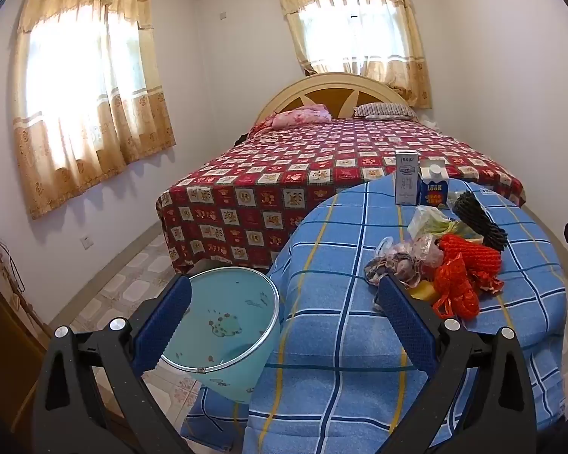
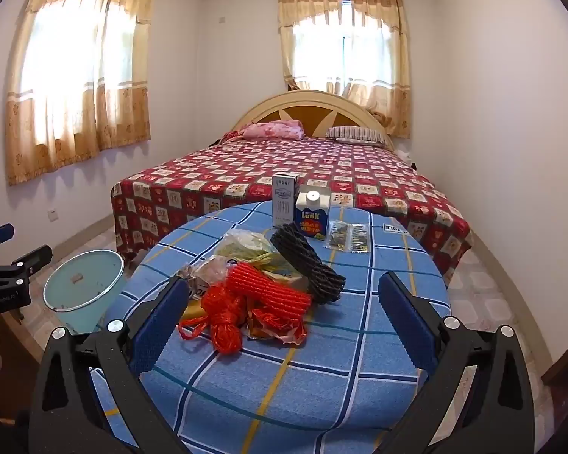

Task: Collect trash

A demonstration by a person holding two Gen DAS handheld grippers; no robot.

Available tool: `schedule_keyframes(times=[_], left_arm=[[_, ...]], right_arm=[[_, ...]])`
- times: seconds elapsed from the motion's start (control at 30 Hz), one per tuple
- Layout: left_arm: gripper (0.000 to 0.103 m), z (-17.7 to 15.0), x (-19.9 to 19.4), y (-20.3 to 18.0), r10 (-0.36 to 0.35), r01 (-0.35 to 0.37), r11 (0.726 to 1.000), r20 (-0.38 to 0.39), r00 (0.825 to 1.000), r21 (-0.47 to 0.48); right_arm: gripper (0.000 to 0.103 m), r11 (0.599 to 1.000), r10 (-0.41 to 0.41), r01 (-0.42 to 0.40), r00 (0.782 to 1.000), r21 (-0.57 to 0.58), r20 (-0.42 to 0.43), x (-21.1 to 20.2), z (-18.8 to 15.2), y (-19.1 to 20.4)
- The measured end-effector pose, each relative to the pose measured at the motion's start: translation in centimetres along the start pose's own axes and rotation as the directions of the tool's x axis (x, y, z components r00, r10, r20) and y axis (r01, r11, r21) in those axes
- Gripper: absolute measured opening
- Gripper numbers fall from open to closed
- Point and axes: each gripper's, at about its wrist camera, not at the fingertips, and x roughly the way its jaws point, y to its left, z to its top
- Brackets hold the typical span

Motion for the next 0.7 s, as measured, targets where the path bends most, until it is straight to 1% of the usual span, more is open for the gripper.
schedule_keyframes(times=[0.13,0.2,0.3,0.53,0.57,0.7], left_arm=[[0.097,0.0,0.2,-0.2,0.001,-0.001,1.0,-0.002,1.0,0.008],[0.097,0.4,0.1,0.2,-0.001,0.001,1.0,0.004,1.0,-0.006],[0.097,0.2,0.0,0.2,0.003,-0.003,1.0,0.006,1.0,-0.004],[0.097,0.1,-0.1,0.4,0.014,-0.014,1.0,0.01,1.0,-0.006],[0.097,0.1,-0.1,0.5,0.015,-0.015,1.0,0.01,1.0,-0.006],[0.097,0.2,-0.1,0.6,0.013,-0.013,1.0,0.01,1.0,-0.008]], right_arm=[[0.098,1.0,-0.001,0.001,1.0,-0.004,0.004,0.1,-0.1,0.1],[0.098,1.0,0.0,0.0,1.0,-0.002,0.001,0.1,-0.1,0.1],[0.098,1.0,-0.001,0.001,1.0,-0.006,0.001,0.1,-0.2,0.2],[0.098,1.0,-0.01,0.01,1.0,0.008,-0.004,0.1,-0.2,-0.8],[0.098,1.0,-0.009,0.009,1.0,0.002,-0.001,0.1,-0.2,-0.2],[0.098,1.0,-0.011,0.011,1.0,0.001,0.002,0.0,-0.2,-0.3]])
